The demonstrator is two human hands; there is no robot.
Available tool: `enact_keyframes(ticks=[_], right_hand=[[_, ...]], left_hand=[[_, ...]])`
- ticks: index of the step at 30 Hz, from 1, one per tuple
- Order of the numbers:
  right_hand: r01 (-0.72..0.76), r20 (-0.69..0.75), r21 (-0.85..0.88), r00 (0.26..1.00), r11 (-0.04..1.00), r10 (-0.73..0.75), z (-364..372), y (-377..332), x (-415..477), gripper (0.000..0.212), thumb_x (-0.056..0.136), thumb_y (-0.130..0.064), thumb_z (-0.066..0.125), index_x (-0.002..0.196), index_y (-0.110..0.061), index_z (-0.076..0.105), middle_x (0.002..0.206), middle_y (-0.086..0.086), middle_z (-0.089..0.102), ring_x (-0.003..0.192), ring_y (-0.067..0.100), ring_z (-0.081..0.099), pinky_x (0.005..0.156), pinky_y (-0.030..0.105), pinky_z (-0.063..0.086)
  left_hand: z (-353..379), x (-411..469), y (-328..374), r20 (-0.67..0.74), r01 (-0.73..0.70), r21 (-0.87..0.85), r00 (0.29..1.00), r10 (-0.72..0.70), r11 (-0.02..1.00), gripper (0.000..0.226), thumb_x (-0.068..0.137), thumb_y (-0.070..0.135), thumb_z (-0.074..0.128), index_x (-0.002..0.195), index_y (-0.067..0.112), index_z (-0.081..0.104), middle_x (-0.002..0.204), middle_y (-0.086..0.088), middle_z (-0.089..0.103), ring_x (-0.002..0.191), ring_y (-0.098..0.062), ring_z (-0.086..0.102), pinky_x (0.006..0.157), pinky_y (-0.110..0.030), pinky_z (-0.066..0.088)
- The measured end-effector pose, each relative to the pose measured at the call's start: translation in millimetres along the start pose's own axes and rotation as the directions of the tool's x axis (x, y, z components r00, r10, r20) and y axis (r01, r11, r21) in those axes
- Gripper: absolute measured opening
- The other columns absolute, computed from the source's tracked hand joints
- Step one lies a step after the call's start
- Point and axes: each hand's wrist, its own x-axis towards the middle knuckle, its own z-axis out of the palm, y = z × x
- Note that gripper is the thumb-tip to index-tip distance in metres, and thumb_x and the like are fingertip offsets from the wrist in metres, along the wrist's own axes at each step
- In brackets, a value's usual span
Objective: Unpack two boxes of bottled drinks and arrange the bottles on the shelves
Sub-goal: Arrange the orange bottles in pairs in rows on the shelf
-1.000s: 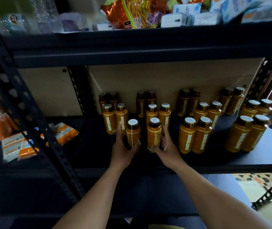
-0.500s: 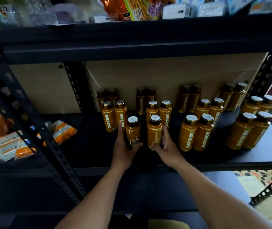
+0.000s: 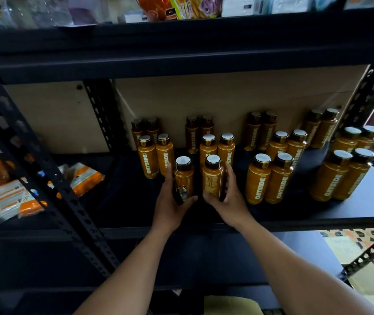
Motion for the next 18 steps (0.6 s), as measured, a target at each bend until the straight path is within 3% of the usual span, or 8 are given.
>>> enact_keyframes(ticks=[4, 5, 9, 12, 15, 18], right_hand=[[-0.009, 0.040, -0.002, 0.999, 1.000, 0.009, -1.8, -0.1, -2.3, 0.103, 0.093, -0.025, 0.076, 0.144, -0.075, 0.003, 0.146, -0.049, 0.025, 0.148, -0.002, 0.024, 0.123, 0.043, 0.028], [-0.015, 0.032, -0.024, 0.999, 1.000, 0.015, -0.7, -1.8, -2.2, 0.102, 0.092, -0.026, 0.077, 0.141, -0.077, 0.003, 0.147, -0.048, 0.025, 0.147, 0.000, 0.025, 0.123, 0.045, 0.029], [-0.041, -0.049, -0.106, 0.998, 0.994, 0.036, 4.1, -7.1, -0.7, 0.109, 0.081, -0.043, 0.084, 0.143, -0.074, 0.001, 0.164, -0.013, 0.026, 0.150, 0.017, 0.029, 0.118, 0.057, 0.036], [-0.044, -0.052, -0.114, 0.998, 0.993, 0.039, 4.4, -7.4, -0.2, 0.116, 0.075, -0.054, 0.085, 0.152, -0.063, -0.001, 0.165, -0.011, 0.025, 0.151, 0.019, 0.030, 0.117, 0.058, 0.037], [-0.029, -0.023, -0.107, 0.999, 0.994, 0.026, 2.3, -5.1, -1.5, 0.119, 0.071, -0.062, 0.082, 0.153, -0.062, -0.004, 0.168, -0.013, 0.021, 0.153, 0.018, 0.026, 0.118, 0.056, 0.035], [-0.019, 0.016, -0.050, 1.000, 0.999, 0.020, -1.3, -1.7, -3.5, 0.113, 0.082, -0.043, 0.084, 0.150, -0.067, -0.003, 0.167, -0.019, 0.019, 0.154, 0.013, 0.022, 0.122, 0.055, 0.030]], left_hand=[[-0.2, 0.6, -2.2, 0.021, -0.001, 0.015, 1.000, 0.001, 1.000, 0.112, 0.091, 0.020, 0.075, 0.141, 0.072, -0.011, 0.160, 0.024, 0.019, 0.145, 0.004, 0.020, 0.114, -0.027, 0.027], [-0.6, 0.3, -3.1, 0.031, 0.001, 0.015, 1.000, -0.002, 1.000, 0.111, 0.092, 0.018, 0.073, 0.144, 0.069, -0.009, 0.162, 0.022, 0.020, 0.146, 0.004, 0.021, 0.115, -0.027, 0.027], [-1.7, -0.9, -3.5, 0.041, 0.019, -0.009, 0.999, -0.019, 1.000, 0.108, 0.092, 0.014, 0.073, 0.153, 0.057, -0.005, 0.160, 0.021, 0.025, 0.139, 0.013, 0.022, 0.112, -0.023, 0.028], [-0.6, 0.7, -2.6, 0.019, 0.029, -0.017, 0.999, -0.029, 0.999, 0.112, 0.088, 0.023, 0.079, 0.151, 0.060, -0.006, 0.163, 0.018, 0.025, 0.144, 0.003, 0.025, 0.112, -0.028, 0.030], [0.6, 2.3, -3.2, -0.004, 0.031, -0.008, 0.999, -0.032, 0.999, 0.114, 0.085, 0.024, 0.081, 0.154, 0.058, -0.003, 0.164, 0.016, 0.025, 0.146, 0.000, 0.025, 0.115, -0.031, 0.029], [-0.7, 0.7, -2.2, -0.006, 0.031, -0.026, 1.000, -0.031, 0.999, 0.113, 0.088, 0.020, 0.078, 0.147, 0.067, -0.007, 0.162, 0.018, 0.028, 0.145, 0.001, 0.027, 0.115, -0.030, 0.029]])
